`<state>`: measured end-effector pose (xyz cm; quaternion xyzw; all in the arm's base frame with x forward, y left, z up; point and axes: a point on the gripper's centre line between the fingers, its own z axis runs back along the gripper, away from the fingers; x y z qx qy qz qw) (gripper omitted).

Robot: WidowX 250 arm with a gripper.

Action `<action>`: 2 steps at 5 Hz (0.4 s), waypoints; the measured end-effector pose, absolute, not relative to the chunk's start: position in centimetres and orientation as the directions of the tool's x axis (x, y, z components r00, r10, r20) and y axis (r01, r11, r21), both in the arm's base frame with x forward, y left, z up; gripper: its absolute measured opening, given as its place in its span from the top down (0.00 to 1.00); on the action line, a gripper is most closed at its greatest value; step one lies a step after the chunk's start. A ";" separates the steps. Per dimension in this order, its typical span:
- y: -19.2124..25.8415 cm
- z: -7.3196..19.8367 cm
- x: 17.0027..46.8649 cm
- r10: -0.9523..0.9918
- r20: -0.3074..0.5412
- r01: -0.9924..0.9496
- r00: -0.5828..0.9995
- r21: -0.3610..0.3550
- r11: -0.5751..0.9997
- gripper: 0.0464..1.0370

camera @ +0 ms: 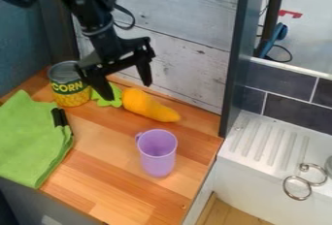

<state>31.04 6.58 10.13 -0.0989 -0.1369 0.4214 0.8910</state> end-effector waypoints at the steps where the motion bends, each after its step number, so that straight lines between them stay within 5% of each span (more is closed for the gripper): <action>1: 6.1 8.9 32.5 0.857 0.155 -0.797 0.492 -0.317 0.515 0.04; 2: 5.8 8.5 33.8 0.886 0.208 -0.833 0.414 -0.306 0.461 0.04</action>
